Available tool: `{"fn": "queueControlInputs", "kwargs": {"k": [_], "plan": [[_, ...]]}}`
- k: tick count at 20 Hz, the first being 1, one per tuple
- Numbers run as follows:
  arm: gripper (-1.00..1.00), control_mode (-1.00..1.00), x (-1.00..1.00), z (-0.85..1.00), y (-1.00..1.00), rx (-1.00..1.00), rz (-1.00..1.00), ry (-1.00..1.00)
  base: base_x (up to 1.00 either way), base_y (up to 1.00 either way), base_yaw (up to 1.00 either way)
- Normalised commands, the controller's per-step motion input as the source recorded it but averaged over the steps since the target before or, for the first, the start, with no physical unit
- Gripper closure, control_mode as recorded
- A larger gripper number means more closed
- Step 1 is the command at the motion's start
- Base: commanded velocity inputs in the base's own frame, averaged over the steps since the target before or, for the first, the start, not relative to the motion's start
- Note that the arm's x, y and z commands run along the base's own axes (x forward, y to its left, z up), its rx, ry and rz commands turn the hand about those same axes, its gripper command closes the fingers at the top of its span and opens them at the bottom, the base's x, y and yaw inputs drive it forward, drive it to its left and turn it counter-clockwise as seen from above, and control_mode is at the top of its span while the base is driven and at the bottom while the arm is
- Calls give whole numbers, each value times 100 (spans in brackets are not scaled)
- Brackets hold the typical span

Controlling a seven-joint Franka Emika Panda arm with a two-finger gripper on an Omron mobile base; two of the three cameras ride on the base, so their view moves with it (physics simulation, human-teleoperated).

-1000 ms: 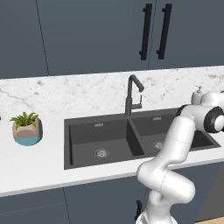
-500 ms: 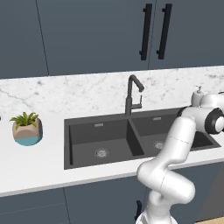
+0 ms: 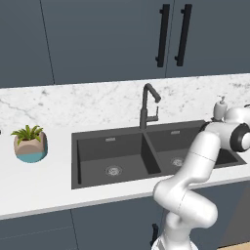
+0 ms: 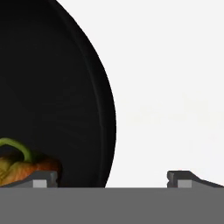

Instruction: Pick the bell pepper from the sink and place it in the bowl. Then pick the bowl and place it in the microwave. Then close the microwave door and press the start button.

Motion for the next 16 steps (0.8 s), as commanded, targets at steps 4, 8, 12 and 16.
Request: {"fn": "queueControlInputs", "kwargs": {"k": [4,8,12,16], "plan": [[-100,-100,7,-2,0,4,0,0,0,0,0],[-100,-100,6,0,0,3,0,0,0,0,0],[-100,-100,8,0,0,2,0,0,0,0,0],[-100,-100,18,0,0,2,0,0,0,0,0]]}}
